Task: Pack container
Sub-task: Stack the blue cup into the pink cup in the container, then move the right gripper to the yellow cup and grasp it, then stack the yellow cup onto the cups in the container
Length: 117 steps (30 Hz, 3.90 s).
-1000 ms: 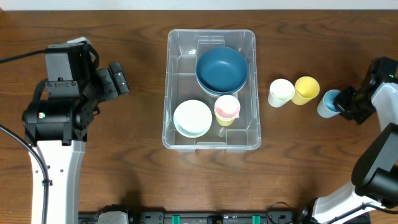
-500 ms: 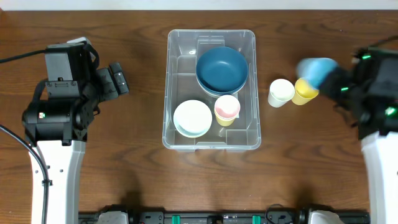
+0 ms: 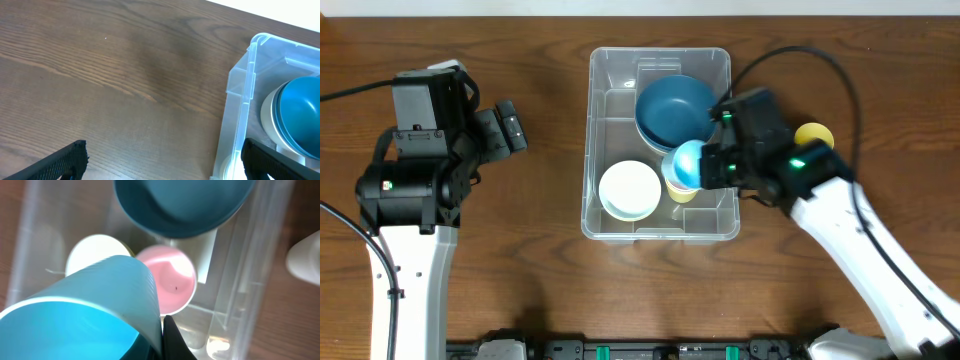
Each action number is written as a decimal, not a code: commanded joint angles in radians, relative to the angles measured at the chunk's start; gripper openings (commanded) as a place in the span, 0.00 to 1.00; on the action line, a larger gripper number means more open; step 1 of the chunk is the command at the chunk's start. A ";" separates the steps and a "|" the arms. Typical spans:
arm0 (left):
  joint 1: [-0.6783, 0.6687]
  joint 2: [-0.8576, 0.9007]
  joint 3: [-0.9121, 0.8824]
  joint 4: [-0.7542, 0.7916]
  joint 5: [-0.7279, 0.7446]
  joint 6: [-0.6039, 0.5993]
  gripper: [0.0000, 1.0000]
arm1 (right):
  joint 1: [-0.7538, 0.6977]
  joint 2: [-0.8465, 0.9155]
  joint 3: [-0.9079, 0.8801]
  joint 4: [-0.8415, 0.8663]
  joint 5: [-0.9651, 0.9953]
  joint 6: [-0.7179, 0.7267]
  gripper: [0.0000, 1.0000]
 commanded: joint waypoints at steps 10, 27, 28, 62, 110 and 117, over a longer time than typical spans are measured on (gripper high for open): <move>0.005 0.002 0.002 -0.003 -0.012 -0.002 0.98 | 0.018 0.087 0.001 0.026 0.092 -0.014 0.01; 0.005 0.002 0.002 -0.003 -0.012 -0.002 0.98 | -0.101 -0.071 0.024 0.048 0.230 -0.027 0.78; 0.005 0.002 0.002 -0.003 -0.012 -0.002 0.98 | -0.133 -0.092 0.025 0.060 0.230 -0.027 0.80; 0.005 0.002 0.002 -0.003 -0.012 -0.002 0.98 | -0.782 0.366 0.021 0.082 -0.022 0.032 0.61; 0.005 0.002 0.002 -0.003 -0.012 -0.002 0.98 | 0.016 0.018 0.039 -0.037 0.124 -0.071 0.50; 0.005 0.002 0.002 -0.003 -0.012 -0.002 0.98 | -0.080 -0.109 0.051 -0.027 0.262 -0.063 0.77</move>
